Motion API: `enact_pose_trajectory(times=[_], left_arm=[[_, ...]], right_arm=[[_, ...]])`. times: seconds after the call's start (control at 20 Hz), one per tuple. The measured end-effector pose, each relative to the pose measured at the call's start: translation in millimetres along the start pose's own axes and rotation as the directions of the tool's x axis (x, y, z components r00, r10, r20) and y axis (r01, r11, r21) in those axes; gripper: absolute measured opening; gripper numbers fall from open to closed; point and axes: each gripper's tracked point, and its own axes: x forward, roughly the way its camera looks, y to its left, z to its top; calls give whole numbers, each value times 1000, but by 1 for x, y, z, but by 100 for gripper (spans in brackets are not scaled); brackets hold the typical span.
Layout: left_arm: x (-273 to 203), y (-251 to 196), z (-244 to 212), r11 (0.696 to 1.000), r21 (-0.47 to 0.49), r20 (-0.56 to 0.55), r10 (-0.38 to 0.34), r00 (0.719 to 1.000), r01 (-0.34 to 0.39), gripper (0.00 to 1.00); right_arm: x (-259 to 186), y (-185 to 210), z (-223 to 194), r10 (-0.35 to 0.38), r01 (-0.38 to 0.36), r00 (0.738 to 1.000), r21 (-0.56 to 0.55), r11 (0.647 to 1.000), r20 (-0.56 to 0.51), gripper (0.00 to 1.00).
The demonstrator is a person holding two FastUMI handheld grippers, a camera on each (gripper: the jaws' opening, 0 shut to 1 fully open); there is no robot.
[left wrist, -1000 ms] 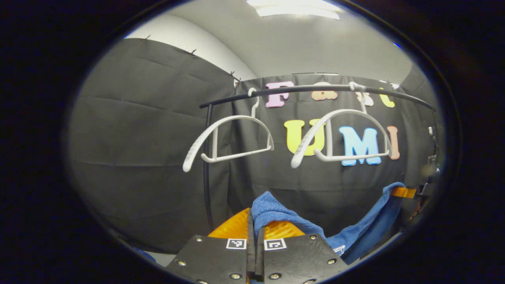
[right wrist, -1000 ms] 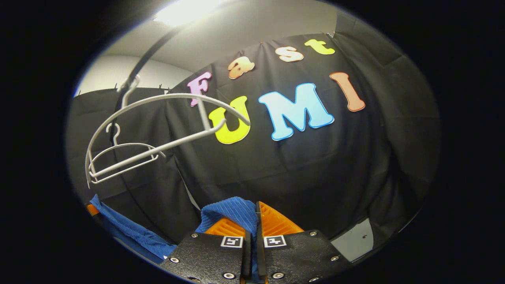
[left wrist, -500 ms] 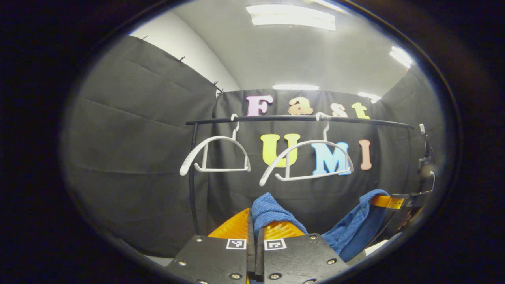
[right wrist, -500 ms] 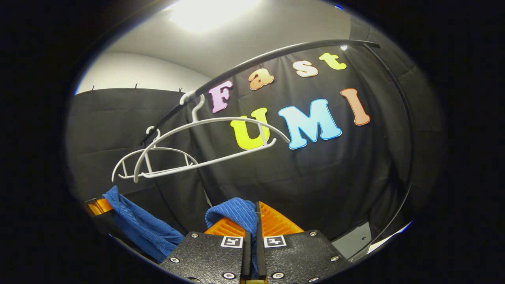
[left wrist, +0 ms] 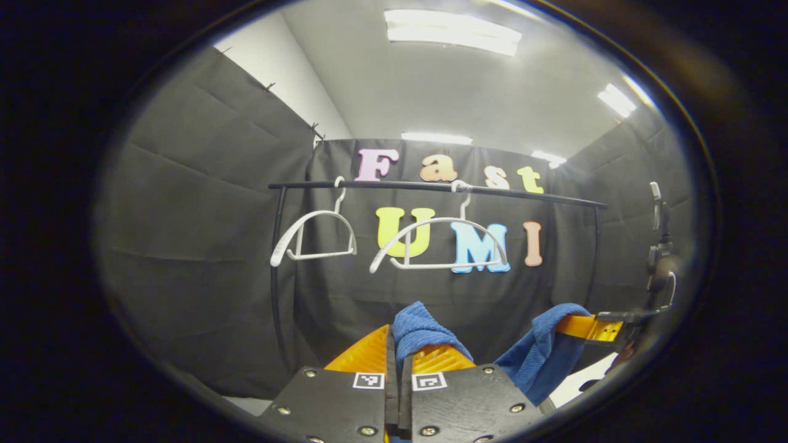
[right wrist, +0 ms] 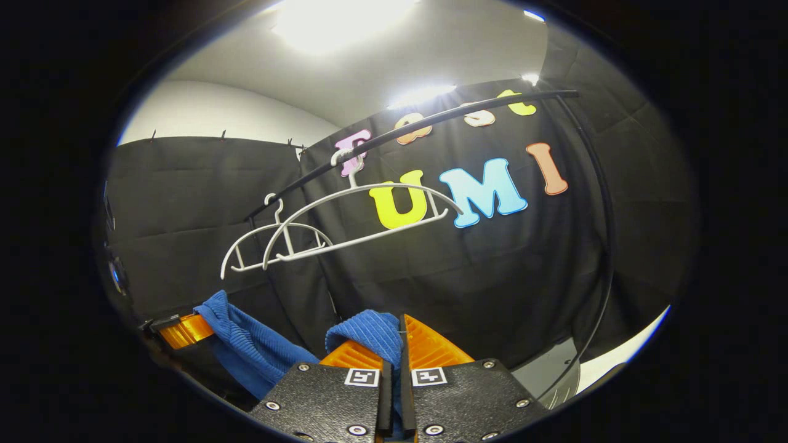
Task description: Grasp the clothes on the hanger with both hands and then place them into the laundry hamper below.
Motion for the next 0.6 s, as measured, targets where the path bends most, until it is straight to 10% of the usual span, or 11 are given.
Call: enact_pose_trajectory(times=[0.6], left_arm=[[1, -11, -109, 1000, -7, -177, 5, 984, -6, 1]], right_arm=[[-1, -7, -94, -9, 13, 984, 21, 1000, -178, 5]])
